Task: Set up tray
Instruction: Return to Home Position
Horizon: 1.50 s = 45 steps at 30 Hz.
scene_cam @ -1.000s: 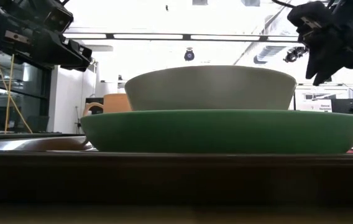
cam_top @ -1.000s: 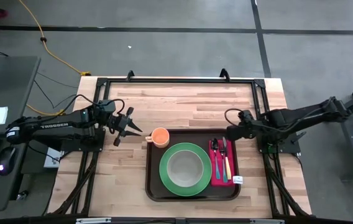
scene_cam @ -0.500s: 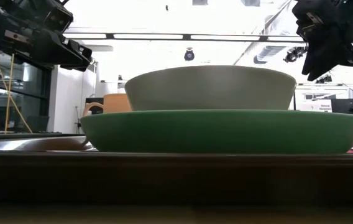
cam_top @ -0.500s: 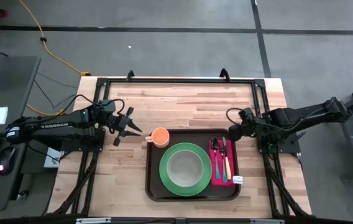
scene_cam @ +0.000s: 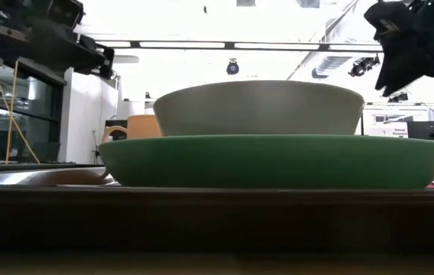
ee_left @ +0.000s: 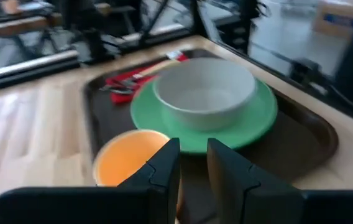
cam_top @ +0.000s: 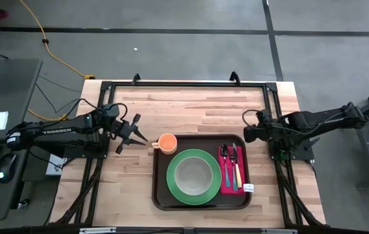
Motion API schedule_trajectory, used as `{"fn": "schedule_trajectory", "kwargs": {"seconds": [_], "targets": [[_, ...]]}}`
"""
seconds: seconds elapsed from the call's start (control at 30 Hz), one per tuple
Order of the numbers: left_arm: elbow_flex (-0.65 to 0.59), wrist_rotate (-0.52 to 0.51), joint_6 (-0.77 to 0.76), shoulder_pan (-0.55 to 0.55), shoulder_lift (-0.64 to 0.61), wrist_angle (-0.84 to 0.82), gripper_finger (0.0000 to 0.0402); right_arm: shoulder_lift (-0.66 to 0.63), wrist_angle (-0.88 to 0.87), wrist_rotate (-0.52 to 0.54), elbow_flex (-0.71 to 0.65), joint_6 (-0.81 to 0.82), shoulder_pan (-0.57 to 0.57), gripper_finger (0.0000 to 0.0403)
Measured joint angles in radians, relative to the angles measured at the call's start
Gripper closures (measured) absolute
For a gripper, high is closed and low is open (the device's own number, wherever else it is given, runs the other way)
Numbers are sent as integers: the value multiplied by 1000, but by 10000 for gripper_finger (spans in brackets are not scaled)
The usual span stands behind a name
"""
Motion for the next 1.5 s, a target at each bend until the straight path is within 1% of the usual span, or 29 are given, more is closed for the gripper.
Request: {"fn": "schedule_trajectory", "kwargs": {"seconds": [0.07,0.23,0.37,0.57,0.73,0.87,1.23,1.5], "targets": [[0,-39,-47,0,-6,38,289,-27,26,31,0,-39,0,336],[0,-108,-60,0,-17,119,289,-103,79,72,0,-152,0,336],[0,-124,-60,0,-50,105,289,-158,77,88,0,-191,0,336],[0,-196,-80,0,-181,31,289,-212,77,129,0,-233,0,336],[0,-235,-90,0,-309,-50,289,-233,74,147,0,-258,0,336],[0,-268,-102,0,-382,-127,289,-246,64,168,0,-277,0,336],[0,-323,-91,0,-487,-242,289,-288,53,205,-1,-303,0,336],[0,-356,-86,0,-551,-268,289,-290,30,218,-1,-302,0,336]]}}
